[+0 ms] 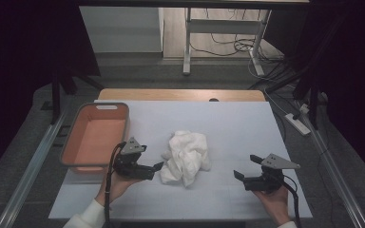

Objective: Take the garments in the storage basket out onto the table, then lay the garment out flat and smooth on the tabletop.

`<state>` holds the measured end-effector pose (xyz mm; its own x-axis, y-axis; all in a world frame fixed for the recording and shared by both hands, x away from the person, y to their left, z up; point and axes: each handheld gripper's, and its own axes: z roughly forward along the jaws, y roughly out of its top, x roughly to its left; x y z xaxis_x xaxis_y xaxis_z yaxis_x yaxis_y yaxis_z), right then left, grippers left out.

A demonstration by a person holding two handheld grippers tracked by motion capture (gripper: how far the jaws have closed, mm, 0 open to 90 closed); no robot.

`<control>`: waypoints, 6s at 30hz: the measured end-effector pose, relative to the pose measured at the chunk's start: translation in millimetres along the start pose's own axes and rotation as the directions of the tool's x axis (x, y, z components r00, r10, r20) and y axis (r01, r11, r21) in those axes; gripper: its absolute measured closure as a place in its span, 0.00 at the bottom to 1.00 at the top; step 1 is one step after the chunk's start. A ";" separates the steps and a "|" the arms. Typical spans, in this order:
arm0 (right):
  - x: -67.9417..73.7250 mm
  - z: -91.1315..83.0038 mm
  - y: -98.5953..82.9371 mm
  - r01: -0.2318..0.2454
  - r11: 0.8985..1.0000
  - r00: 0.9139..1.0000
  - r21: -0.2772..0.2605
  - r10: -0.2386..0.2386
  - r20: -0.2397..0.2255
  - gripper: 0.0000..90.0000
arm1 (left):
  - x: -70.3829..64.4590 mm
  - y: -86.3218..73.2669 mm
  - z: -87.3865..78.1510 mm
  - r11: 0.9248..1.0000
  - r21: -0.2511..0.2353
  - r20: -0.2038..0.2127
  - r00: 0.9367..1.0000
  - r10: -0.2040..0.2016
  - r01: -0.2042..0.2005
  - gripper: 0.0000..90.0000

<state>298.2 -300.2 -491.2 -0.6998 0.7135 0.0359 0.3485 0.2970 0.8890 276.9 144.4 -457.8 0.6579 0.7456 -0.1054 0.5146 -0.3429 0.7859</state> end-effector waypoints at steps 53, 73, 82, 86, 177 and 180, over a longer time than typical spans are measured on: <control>30.9 34.6 10.6 0.116 0.991 0.986 0.064 -0.107 -0.127 0.15 | -4.1 3.5 10.7 0.999 -0.015 0.030 0.999 -0.037 0.037 0.14; 41.0 82.9 20.4 0.139 0.983 0.976 0.123 -0.115 -0.183 0.22 | -13.1 11.1 26.4 1.000 0.011 0.040 0.999 -0.009 0.008 0.14; 43.6 108.4 24.1 0.163 0.973 0.976 0.164 -0.136 -0.168 0.40 | -11.4 9.9 27.7 1.000 0.012 0.038 0.999 -0.015 0.014 0.15; 42.9 115.0 24.4 0.175 0.964 0.979 0.199 -0.150 -0.138 0.56 | -12.7 9.8 28.7 1.000 0.016 0.039 0.999 -0.011 0.010 0.15; 77.9 76.3 25.2 0.265 0.931 0.918 0.250 -0.165 -0.360 0.44 | -10.1 4.5 23.7 1.000 0.001 0.010 1.000 -0.002 0.002 0.15; 85.4 84.3 23.5 0.303 0.915 0.907 0.266 -0.192 -0.374 0.43 | -9.0 4.3 23.4 1.000 0.002 0.009 1.000 -0.005 0.005 0.15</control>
<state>299.3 -178.8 -505.7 -0.9351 0.3530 0.0330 0.2728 0.6568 0.7030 286.1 122.9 -467.8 0.6605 0.7420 -0.1148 0.5187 -0.3404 0.7842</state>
